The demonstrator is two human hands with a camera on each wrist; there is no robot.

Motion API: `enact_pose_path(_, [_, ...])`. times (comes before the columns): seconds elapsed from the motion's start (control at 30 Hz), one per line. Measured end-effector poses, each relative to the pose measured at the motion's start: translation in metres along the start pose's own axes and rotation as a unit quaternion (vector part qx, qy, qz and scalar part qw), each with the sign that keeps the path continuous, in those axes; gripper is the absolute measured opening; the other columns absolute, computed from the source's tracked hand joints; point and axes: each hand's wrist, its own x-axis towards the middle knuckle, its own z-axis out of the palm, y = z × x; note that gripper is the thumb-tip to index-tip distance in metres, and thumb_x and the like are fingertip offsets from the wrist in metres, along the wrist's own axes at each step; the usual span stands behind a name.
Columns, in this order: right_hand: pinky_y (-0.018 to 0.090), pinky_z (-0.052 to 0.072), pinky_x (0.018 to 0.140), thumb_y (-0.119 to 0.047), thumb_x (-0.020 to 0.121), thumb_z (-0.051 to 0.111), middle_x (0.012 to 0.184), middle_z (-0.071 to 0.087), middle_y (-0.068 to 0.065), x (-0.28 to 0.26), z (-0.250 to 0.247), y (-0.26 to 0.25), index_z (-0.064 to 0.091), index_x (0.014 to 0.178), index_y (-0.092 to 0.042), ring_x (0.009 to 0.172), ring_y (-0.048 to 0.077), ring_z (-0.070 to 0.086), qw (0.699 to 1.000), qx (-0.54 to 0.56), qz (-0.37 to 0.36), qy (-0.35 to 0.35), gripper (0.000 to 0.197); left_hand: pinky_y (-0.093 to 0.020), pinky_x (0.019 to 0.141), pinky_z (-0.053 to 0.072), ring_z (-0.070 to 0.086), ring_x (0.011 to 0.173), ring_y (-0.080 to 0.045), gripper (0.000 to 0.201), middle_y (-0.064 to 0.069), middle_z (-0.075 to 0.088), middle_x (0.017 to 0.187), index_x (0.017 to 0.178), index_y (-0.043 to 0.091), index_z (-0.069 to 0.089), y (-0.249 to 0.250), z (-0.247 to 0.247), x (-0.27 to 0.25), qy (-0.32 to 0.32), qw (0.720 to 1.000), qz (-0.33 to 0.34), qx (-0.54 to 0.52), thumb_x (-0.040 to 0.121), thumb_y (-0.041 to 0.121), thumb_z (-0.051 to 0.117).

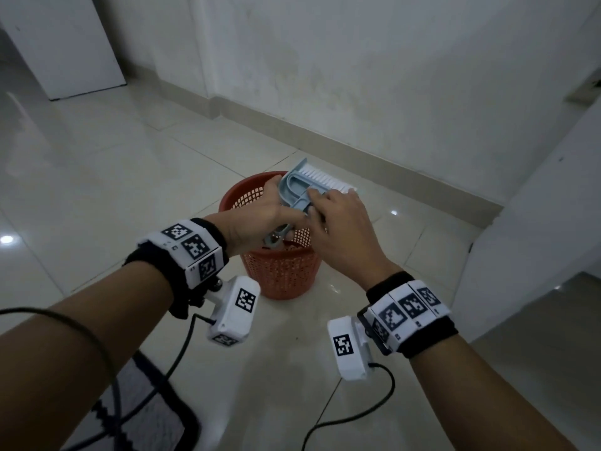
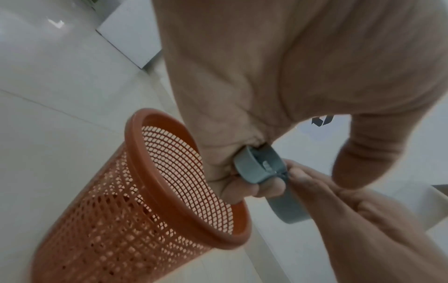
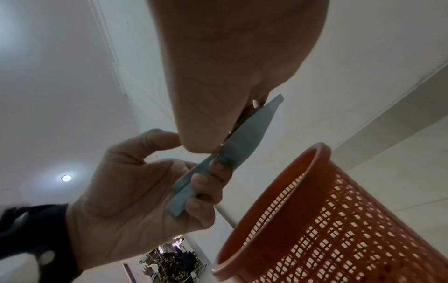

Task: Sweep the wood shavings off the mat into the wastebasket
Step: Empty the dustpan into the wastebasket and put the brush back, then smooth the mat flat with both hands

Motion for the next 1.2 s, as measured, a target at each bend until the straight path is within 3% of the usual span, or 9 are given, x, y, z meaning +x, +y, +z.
enact_pose_path(0.07, [0.046, 0.035, 0.105, -0.03, 0.098, 0.043, 0.097, 0.062, 0.005, -0.01, -0.004, 0.007, 0.057, 0.13, -0.009, 0.091, 0.022, 0.055, 1.0, 0.019, -0.004, 0.017, 0.04, -0.01, 0.064, 0.052, 0.06, 0.086, 0.006, 0.054, 0.014, 0.053, 0.11, 0.131, 0.031, 0.034, -0.001, 0.009, 0.005, 0.02, 0.999, 0.011, 0.026, 0.091, 0.006, 0.061])
enact_pose_path(0.27, [0.046, 0.023, 0.117, -0.018, 0.099, 0.051, 0.1, 0.06, 0.006, -0.052, -0.019, 0.047, 0.056, 0.132, -0.006, 0.096, 0.018, 0.053, 0.996, 0.065, -0.009, 0.053, 0.036, -0.026, 0.056, 0.049, 0.054, 0.073, -0.017, 0.066, -0.013, 0.056, 0.093, 0.145, 0.029, 0.017, 0.003, 0.053, 0.013, -0.035, 0.998, -0.011, -0.057, 0.094, -0.006, 0.041])
enact_pose_path(0.4, [0.021, 0.035, 0.095, -0.011, 0.095, 0.058, 0.098, 0.06, 0.009, -0.093, -0.022, 0.069, 0.064, 0.123, -0.005, 0.092, 0.019, 0.049, 0.992, 0.073, 0.001, 0.103, 0.029, -0.03, 0.066, 0.054, 0.06, 0.081, -0.017, 0.079, -0.012, 0.058, 0.098, 0.148, 0.033, 0.007, -0.016, 0.089, 0.019, -0.103, 0.992, -0.018, -0.074, 0.092, -0.003, 0.051])
enact_pose_path(0.53, [0.026, 0.04, 0.084, 0.002, 0.09, 0.063, 0.092, 0.061, 0.012, -0.139, -0.005, 0.087, 0.068, 0.112, 0.001, 0.088, 0.02, 0.05, 0.993, 0.046, 0.018, 0.104, 0.023, -0.035, 0.075, 0.054, 0.063, 0.088, -0.02, 0.08, -0.016, 0.06, 0.101, 0.145, 0.034, 0.012, -0.049, 0.116, 0.027, -0.155, 0.981, -0.048, -0.105, 0.092, -0.013, 0.048])
enact_pose_path(0.63, [0.023, 0.038, 0.08, 0.014, 0.08, 0.057, 0.089, 0.06, 0.015, -0.169, 0.019, 0.101, 0.068, 0.106, 0.003, 0.087, 0.022, 0.048, 0.996, 0.039, 0.046, 0.063, 0.031, -0.037, 0.075, 0.051, 0.061, 0.083, -0.019, 0.082, -0.016, 0.056, 0.099, 0.143, 0.031, 0.013, -0.083, 0.143, 0.029, -0.161, 0.974, -0.092, -0.131, 0.089, -0.02, 0.047])
enact_pose_path(0.87, [0.034, 0.046, 0.063, 0.007, 0.068, 0.067, 0.079, 0.067, 0.011, -0.209, 0.06, 0.124, 0.072, 0.093, -0.005, 0.072, 0.031, 0.061, 0.987, -0.029, 0.108, -0.116, 0.028, -0.027, 0.059, 0.053, 0.058, 0.073, -0.02, 0.068, -0.022, 0.056, 0.096, 0.128, 0.036, 0.03, -0.149, 0.18, 0.042, -0.154, 0.974, -0.125, -0.106, 0.09, -0.02, 0.041])
enact_pose_path(1.03, [0.037, 0.046, 0.061, 0.009, 0.069, 0.065, 0.078, 0.064, 0.012, -0.219, 0.076, 0.131, 0.069, 0.089, -0.006, 0.075, 0.035, 0.058, 0.961, -0.031, 0.162, -0.22, 0.025, -0.058, 0.072, 0.058, 0.069, 0.073, -0.034, 0.056, -0.024, 0.068, 0.091, 0.138, 0.028, 0.032, -0.188, 0.201, 0.039, -0.081, 0.987, -0.137, -0.023, 0.095, -0.006, 0.044])
enact_pose_path(1.13, [0.037, 0.047, 0.064, 0.007, 0.074, 0.065, 0.08, 0.064, 0.013, -0.217, 0.084, 0.132, 0.068, 0.09, -0.006, 0.077, 0.036, 0.059, 0.956, -0.019, 0.179, -0.233, 0.021, -0.045, 0.062, 0.061, 0.072, 0.072, -0.035, 0.066, -0.02, 0.071, 0.084, 0.135, 0.051, 0.021, -0.204, 0.205, 0.039, -0.067, 0.985, -0.159, 0.025, 0.096, 0.006, 0.048])
enact_pose_path(1.2, [0.039, 0.048, 0.068, 0.002, 0.078, 0.064, 0.086, 0.064, 0.014, -0.216, 0.086, 0.134, 0.069, 0.096, -0.007, 0.084, 0.035, 0.058, 0.954, -0.013, 0.193, -0.231, 0.021, -0.027, 0.055, 0.057, 0.071, 0.067, -0.025, 0.07, -0.011, 0.072, 0.08, 0.145, 0.045, 0.015, -0.21, 0.203, 0.041, -0.057, 0.984, -0.154, 0.075, 0.096, 0.016, 0.055])
